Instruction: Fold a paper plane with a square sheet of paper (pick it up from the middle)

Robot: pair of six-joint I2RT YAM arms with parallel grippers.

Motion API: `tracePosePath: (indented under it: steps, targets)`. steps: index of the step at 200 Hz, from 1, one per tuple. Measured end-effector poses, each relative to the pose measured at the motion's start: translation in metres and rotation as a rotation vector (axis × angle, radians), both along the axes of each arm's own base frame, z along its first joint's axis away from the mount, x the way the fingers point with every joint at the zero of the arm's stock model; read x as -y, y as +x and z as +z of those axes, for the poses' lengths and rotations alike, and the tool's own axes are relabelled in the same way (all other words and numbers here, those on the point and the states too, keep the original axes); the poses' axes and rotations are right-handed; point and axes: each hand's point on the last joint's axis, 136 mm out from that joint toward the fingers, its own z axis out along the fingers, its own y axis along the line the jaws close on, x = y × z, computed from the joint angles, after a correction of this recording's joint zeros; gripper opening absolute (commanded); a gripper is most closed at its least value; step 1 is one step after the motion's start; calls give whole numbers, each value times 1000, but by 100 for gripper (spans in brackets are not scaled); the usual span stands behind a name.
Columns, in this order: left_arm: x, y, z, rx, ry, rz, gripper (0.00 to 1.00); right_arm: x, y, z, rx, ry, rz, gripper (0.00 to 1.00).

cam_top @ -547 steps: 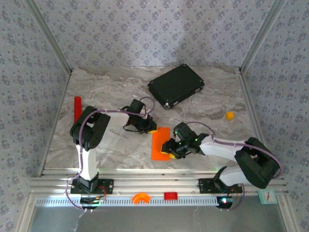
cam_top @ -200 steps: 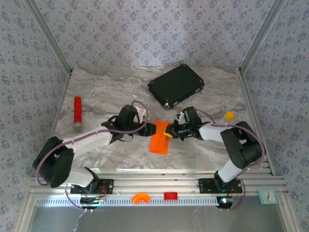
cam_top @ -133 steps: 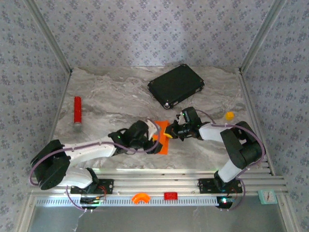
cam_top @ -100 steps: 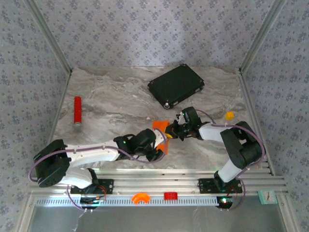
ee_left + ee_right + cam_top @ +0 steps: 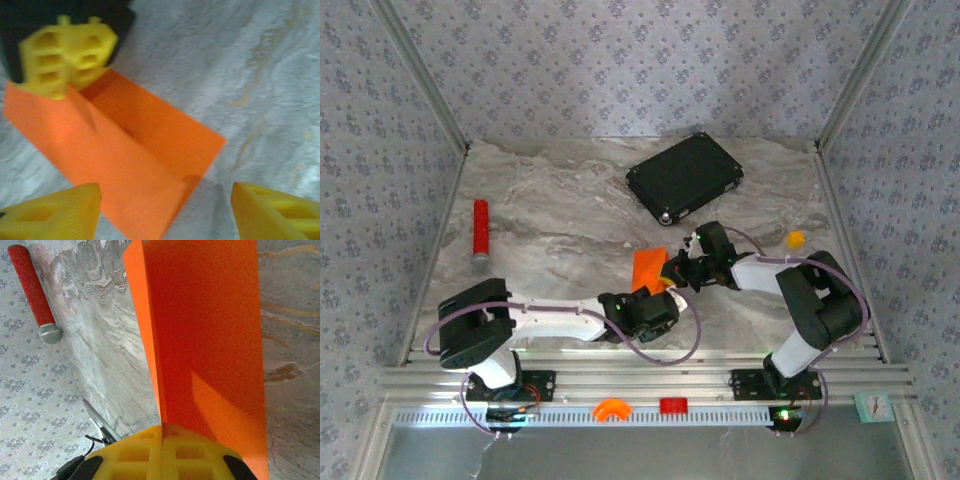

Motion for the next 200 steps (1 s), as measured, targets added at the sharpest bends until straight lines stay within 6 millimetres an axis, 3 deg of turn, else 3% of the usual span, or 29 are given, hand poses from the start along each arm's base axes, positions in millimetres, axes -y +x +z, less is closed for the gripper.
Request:
tracePosePath:
  steps: [67, 102, 131, 169, 200]
  targets:
    - [-4, 16, 4, 99, 48, 32, 70, 0, 0, 1, 2, 1, 0, 4]
    - [-6, 19, -4, 109, 82, 35, 51, -1, 1, 2, 3, 2, 1, 4]
    - [-5, 20, -4, 115, 85, 35, 25, -1, 1, 2, 2, 2, 1, 5]
    - [-6, 23, -5, 99, 75, 49, 0, 1, 0, 2, -3, -4, 0, 10]
    - [-6, 26, -7, 10, 26, 71, 0, 13, -3, 7, 15, -59, -12, 23]
